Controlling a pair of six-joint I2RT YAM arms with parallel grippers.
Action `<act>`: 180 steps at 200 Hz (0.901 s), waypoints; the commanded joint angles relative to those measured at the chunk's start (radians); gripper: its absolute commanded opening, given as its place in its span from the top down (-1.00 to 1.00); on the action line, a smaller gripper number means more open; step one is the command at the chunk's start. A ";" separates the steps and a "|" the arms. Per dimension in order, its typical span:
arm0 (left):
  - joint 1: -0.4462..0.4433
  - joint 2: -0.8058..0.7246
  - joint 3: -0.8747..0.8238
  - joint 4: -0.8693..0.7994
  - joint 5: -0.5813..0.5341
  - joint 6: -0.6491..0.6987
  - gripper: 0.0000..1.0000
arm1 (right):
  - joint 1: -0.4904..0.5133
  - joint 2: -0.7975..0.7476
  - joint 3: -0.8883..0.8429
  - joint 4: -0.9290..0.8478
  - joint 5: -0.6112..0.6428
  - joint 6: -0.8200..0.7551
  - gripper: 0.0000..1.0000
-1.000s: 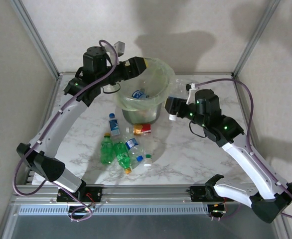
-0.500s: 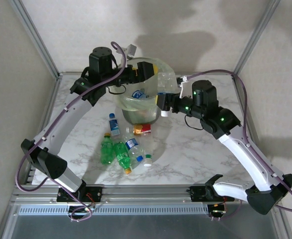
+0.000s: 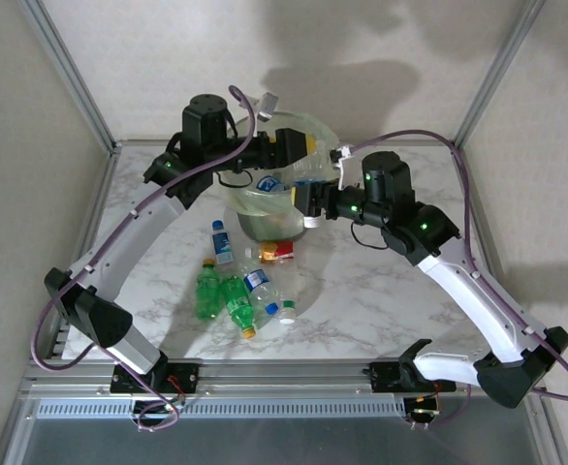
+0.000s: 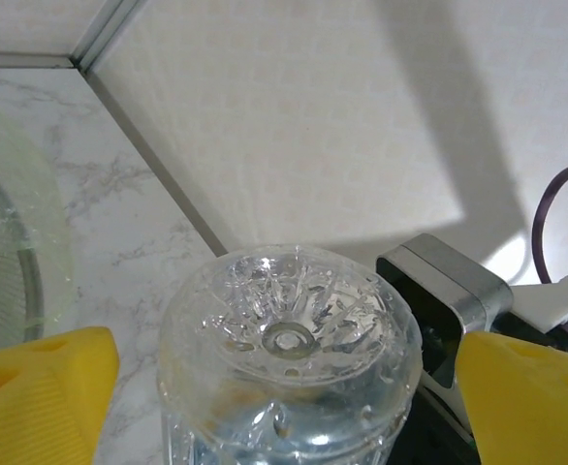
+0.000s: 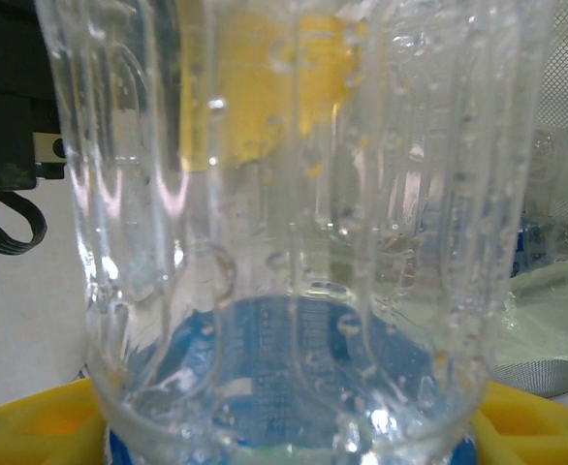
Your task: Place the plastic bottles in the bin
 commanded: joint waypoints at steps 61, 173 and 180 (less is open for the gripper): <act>-0.018 0.019 0.014 0.035 0.050 0.021 -0.55 | 0.053 0.008 0.047 0.016 0.018 -0.022 -0.23; -0.001 0.019 0.023 0.084 -0.055 -0.001 0.06 | 0.055 -0.021 0.023 0.012 0.097 -0.001 -0.78; 0.006 0.020 0.027 0.092 -0.067 -0.010 0.09 | 0.055 -0.025 0.020 0.010 0.114 0.002 -0.87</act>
